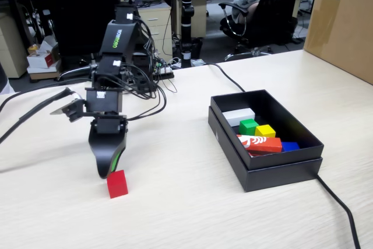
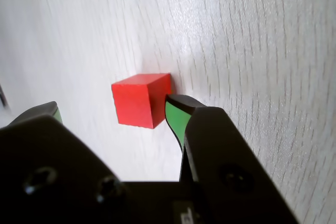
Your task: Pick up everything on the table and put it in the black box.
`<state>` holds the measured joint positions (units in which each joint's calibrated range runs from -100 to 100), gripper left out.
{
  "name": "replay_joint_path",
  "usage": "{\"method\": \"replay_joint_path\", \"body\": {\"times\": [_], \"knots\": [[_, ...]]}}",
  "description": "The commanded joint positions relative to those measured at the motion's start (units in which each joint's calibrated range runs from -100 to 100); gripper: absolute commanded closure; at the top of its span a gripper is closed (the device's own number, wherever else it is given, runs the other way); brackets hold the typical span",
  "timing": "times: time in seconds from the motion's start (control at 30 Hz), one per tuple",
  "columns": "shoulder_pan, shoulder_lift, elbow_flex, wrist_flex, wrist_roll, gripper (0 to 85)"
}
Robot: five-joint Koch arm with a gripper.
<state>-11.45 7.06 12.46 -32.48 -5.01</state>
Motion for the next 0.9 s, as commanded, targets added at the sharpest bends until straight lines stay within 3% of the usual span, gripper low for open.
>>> {"method": "replay_joint_path", "body": {"times": [0.0,0.43,0.87], "knots": [[0.4,-1.6,0.9,0.0,-1.0,43.9],[0.6,-0.3,-1.8,0.0,-3.3,37.9],[0.3,3.9,3.4,0.8,-4.4,38.2]]}}
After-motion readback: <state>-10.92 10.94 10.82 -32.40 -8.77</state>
